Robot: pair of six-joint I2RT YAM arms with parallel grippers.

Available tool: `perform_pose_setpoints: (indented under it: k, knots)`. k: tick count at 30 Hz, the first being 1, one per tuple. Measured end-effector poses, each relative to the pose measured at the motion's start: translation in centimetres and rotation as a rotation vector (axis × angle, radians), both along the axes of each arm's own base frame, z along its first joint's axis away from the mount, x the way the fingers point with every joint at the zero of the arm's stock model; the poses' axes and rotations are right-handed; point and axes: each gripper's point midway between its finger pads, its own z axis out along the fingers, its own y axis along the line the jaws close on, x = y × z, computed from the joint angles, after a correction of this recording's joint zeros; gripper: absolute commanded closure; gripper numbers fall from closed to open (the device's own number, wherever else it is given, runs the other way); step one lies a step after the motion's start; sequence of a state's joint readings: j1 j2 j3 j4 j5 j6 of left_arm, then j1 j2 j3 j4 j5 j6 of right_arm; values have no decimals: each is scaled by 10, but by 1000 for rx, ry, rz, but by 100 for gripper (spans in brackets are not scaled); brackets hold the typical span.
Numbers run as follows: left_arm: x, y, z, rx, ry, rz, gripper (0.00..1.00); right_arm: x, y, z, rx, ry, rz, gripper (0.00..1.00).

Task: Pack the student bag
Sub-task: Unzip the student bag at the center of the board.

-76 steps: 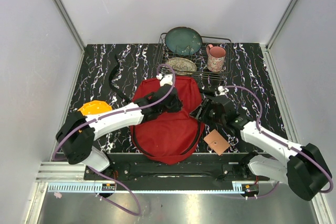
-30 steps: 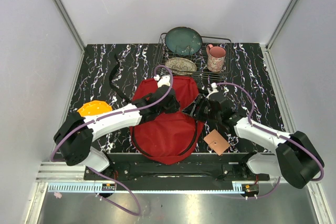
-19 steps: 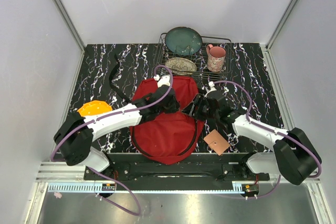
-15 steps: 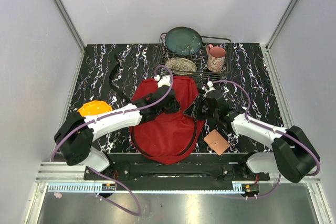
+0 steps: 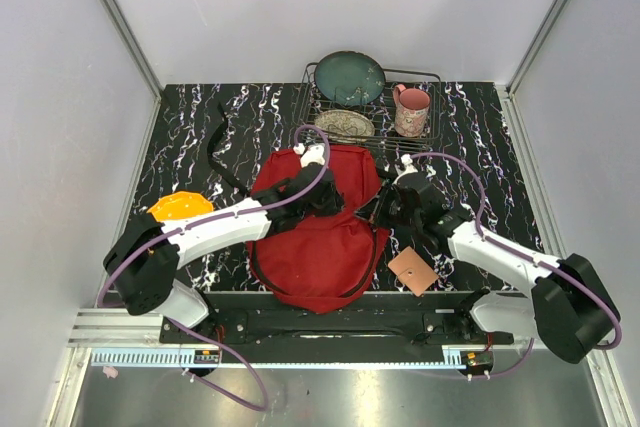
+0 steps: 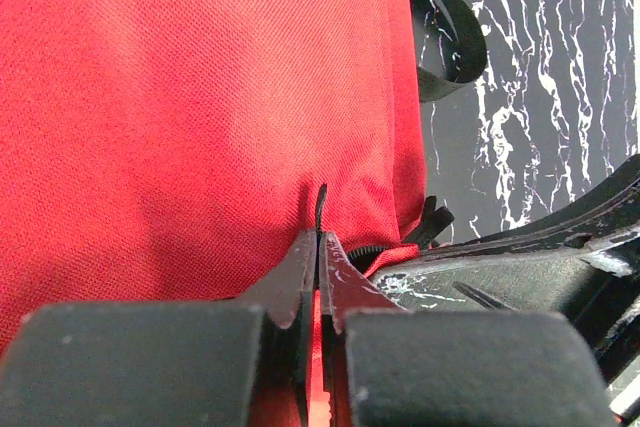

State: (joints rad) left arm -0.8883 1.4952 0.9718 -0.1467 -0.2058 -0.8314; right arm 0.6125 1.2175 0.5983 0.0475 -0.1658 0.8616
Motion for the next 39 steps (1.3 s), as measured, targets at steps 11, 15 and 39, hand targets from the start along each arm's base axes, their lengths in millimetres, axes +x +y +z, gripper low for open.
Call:
perform_pose_setpoints:
  k: [11,15,39]
  knots:
    - [-1,7,2,-21,-16,8,100,1,-6,1,-20,-8,-29,100]
    - [-2,15,0,-19,-15,19,100,1,-8,-1,-31,-1,-42,100]
    - [-7,112,-10,79,-52,178,100,9,-30,-5,-118,2,-146,100]
